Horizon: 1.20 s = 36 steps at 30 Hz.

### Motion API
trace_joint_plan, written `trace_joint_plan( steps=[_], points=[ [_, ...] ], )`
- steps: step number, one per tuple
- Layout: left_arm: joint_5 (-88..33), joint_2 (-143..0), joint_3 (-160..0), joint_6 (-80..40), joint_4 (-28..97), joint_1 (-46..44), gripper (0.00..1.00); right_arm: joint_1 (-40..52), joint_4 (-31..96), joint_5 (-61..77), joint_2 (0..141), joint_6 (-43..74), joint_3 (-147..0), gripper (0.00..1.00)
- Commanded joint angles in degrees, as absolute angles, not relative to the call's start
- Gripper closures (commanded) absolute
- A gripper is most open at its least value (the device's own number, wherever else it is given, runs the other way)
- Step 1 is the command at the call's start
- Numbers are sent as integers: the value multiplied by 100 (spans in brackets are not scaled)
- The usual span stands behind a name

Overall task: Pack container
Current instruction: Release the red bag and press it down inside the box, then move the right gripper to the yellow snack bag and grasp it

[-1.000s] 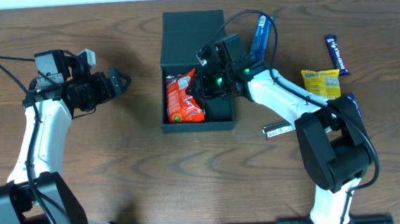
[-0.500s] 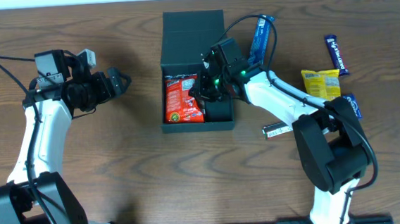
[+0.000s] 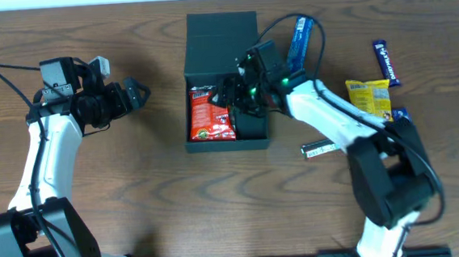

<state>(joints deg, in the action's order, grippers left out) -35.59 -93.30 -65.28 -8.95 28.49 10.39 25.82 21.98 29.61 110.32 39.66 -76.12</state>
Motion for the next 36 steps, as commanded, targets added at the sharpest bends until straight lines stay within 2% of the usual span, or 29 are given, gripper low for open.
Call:
trace_joint_plan(
  steps=[1,2,3,4,5,6,12,16,18,23,24,28,29,36],
  points=[
    [-3463,-9397,-6541,-812,2867,1035,5,2547,2335,2786,10374,3468,-7745,12],
    [-3428,-9397,-6541,-810,2869,1035,5,2547,2381,2716,10250,3310,-7769,14],
    [-3409,-9397,-6543,-812,2867,1035,5,2552,2383,2692,10141,3070,-7773,31],
    [-3409,-9397,-6541,-812,2867,1035,5,2558,2390,2668,10068,2827,-7773,50],
    [-3411,-9397,-6541,-812,2864,1035,5,2576,2469,2593,10020,2561,-7773,84],
    [-3411,-9397,-6543,-812,2867,1035,5,2587,2582,2477,10018,2447,-7773,99],
    [-3409,-9397,-6541,-803,2939,958,1,2327,3594,1264,9894,2045,-7902,99],
    [-3253,-9397,-6541,-576,3015,622,0,1542,4209,351,9384,1734,-8176,99],
    [-2952,-9397,-6541,-578,2998,401,4,1031,4357,62,9227,1417,-8176,99],
    [-2635,-9397,-6541,-580,2928,47,5,-38,4923,-600,9491,1297,-8084,98],
    [-2637,-9397,-6541,-578,2912,16,5,-121,4987,-620,9590,1286,-8084,95],
    [-2641,-9397,-6541,-666,2818,-14,5,-158,5057,-1699,10259,1258,-8084,44],
    [-2644,-9397,-6541,-668,2812,-14,5,-141,5030,-1935,10414,1267,-8084,38],
    [-2661,-9397,-6541,-775,2849,-14,5,-126,4786,-2532,11251,1267,-8084,31]
  ],
)
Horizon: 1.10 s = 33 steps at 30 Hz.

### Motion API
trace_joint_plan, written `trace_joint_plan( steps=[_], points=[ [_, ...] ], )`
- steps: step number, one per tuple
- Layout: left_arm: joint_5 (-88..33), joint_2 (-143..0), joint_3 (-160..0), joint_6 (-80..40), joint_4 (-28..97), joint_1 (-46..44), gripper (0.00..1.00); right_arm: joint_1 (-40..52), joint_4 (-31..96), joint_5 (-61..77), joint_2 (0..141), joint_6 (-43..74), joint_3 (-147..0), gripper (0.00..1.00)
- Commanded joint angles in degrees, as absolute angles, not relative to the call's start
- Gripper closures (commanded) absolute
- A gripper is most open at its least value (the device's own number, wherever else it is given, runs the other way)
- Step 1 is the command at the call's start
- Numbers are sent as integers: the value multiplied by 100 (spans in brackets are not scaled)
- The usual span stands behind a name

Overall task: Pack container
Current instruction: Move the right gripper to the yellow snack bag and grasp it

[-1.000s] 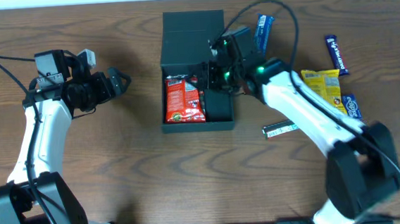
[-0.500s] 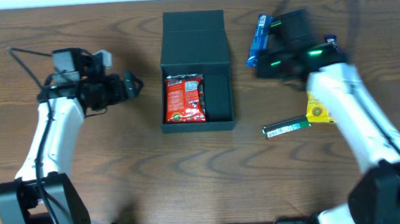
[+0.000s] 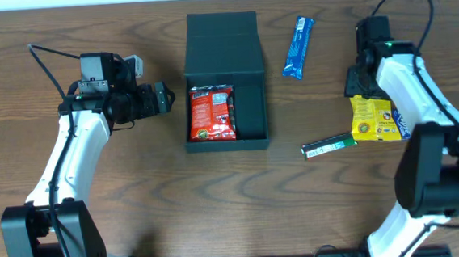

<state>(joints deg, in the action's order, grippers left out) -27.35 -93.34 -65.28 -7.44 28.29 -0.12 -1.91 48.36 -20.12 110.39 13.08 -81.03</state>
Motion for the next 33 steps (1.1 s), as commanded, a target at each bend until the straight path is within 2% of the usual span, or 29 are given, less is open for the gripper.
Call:
trace_joint_plan(
  steps=[1,5,14,22,25,27,29,31,33],
  points=[
    [-2661,-9397,-6541,-775,2851,-14,5,-126,4753,-2523,11343,1225,-8084,31],
    [-2661,-9397,-6541,-784,2869,-14,5,-119,4746,-2482,11548,1181,-8084,32],
    [-2657,-9397,-6541,-792,2867,-14,5,-119,4672,-1417,11587,521,-8084,32],
    [-2639,-9397,-6541,-790,2842,-14,5,-121,4744,-1369,11771,412,-8082,32],
    [-2639,-9397,-6541,-790,2842,-14,5,-121,4775,-1470,11880,373,-8082,41],
    [-2639,-9397,-6541,-790,2842,-14,5,-121,4777,-1588,11917,373,-8082,44],
    [-2639,-9397,-6541,-790,2845,-14,5,-121,4777,-1651,11917,373,-8082,53],
    [-2639,-9397,-6541,-790,2845,-14,5,-121,4775,-1649,11917,373,-8082,64],
    [-2639,-9397,-6541,-790,2845,-14,5,-121,4764,-1649,11917,373,-8082,83]
  ],
)
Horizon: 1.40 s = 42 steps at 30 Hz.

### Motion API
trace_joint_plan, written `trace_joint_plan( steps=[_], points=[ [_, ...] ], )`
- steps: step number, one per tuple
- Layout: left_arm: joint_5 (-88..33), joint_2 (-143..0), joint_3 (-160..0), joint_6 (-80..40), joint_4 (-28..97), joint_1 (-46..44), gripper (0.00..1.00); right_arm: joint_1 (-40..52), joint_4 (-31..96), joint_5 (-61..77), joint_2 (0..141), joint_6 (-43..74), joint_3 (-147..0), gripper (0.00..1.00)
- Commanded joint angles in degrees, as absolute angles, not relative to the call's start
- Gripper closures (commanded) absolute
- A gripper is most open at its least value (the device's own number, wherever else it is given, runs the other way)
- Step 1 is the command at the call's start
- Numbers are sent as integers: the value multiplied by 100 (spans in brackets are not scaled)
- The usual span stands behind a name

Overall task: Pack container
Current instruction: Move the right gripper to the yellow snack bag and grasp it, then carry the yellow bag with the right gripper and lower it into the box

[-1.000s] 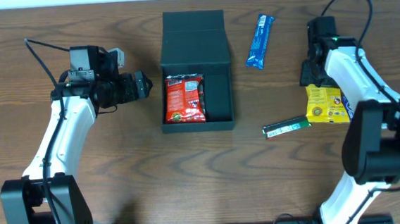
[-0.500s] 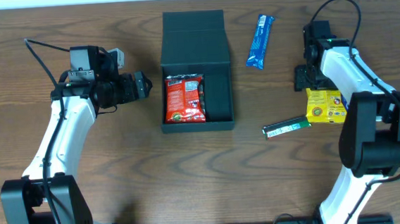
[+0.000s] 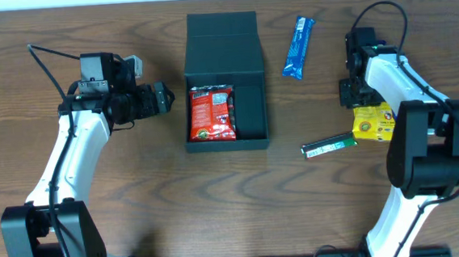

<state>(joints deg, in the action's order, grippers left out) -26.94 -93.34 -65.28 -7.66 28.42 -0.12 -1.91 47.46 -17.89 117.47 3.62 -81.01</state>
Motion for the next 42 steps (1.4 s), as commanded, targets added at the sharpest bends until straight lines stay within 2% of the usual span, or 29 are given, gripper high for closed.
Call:
trace_joint_plan(
  steps=[1,2,3,10,15,23,29,33,42],
  points=[
    [-2639,-9397,-6541,-790,2845,-14,5,-119,4762,-1647,11917,373,-8082,89],
    [-2639,-9397,-6541,-790,2842,-14,5,-119,4764,-1647,11917,375,-8082,97],
    [-2639,-9397,-6541,-790,2842,-14,5,-119,4762,-1645,11917,375,-8082,99],
    [-2639,-9397,-6541,-788,2842,-12,5,-58,4923,-1603,11854,561,-8267,99],
    [-2635,-9397,-6541,-790,2783,32,5,294,5655,-1605,11461,996,-9461,98],
    [-2659,-9397,-6541,-816,2786,602,5,1634,6007,-1594,10842,1330,-10643,98],
    [-2655,-9397,-6543,-814,2799,923,5,3159,5752,-1590,10958,2178,-10694,99],
    [-2637,-9395,-6608,-764,2871,1170,5,3929,5577,-1787,11334,2226,-10908,98],
    [-2705,-9395,-6842,-403,3155,1737,5,4388,6117,-1669,12307,2333,-11762,98]
  ],
)
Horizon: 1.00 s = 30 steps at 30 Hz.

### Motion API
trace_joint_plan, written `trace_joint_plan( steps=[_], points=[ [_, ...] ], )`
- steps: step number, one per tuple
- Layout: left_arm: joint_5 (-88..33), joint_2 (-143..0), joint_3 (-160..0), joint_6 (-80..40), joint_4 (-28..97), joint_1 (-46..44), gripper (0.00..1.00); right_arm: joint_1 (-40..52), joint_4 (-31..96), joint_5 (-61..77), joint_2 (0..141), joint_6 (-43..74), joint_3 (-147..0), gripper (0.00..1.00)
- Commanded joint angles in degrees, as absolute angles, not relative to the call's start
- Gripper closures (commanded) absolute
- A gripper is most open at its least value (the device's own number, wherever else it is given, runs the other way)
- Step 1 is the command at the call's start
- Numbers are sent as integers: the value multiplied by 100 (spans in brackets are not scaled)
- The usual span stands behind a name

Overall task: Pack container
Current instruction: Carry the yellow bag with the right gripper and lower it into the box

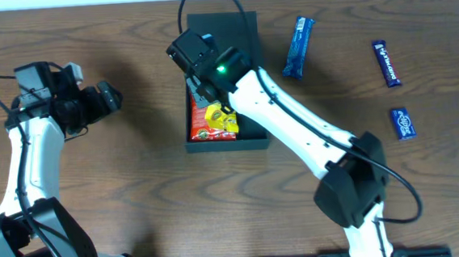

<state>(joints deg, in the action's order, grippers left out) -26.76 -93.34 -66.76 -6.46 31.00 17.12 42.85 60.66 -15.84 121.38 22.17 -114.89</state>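
The black box (pixel 255 119) lies open at the table's middle back, its lid (pixel 243 30) folded away. A red packet (pixel 202 125) lies in the box's left half. A yellow packet (pixel 226 121) sits over the red packet's right side. My right gripper (pixel 214 102) reaches across from the right, is over the box and appears shut on the yellow packet's top edge. Well left of the box, my left gripper (pixel 112 96) is open and holds nothing.
A light blue bar (pixel 298 36) lies right of the lid. A dark blue bar (pixel 384 62) and a small blue packet (pixel 404 123) lie at the far right. The right arm (pixel 294 128) crosses the table in front of the box's right corner.
My right gripper was at the yellow packet at the far right; it is now over the box with that packet, which lies on the red one. My left gripper has moved back to the left.
First my right gripper was in the box beside the red packet, my left far to the left. Then the right was at the far right by the yellow packet and the left close to the box. The right came down on the packet, which now is in the box.
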Motion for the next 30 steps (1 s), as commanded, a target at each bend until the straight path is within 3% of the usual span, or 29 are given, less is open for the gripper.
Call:
trace_joint_plan(
  steps=[1,22,23,24,27,28,30],
  points=[
    [-2705,-9395,-6842,-368,3175,1734,5,4412,6158,-1669,12355,2333,-11775,98],
    [-2812,-9395,-6842,-333,3275,1734,5,4543,6069,-1310,12763,2340,-11773,97],
    [-2812,-9395,-6842,-333,3275,1734,5,4547,5999,-1304,12763,2309,-11775,83],
    [-2812,-9395,-6842,-333,3277,1734,5,4547,5966,-1304,12761,2309,-11775,59],
    [-2812,-9395,-6842,-336,3277,1734,5,4545,5961,-1304,12750,2309,-11839,11],
    [-2812,-9395,-6842,-336,3277,1734,5,4543,5975,-1304,12728,2307,-11891,2],
    [-2812,-9395,-6842,-333,3277,1734,5,4530,6010,-1308,12658,2307,-12044,2]
  ],
)
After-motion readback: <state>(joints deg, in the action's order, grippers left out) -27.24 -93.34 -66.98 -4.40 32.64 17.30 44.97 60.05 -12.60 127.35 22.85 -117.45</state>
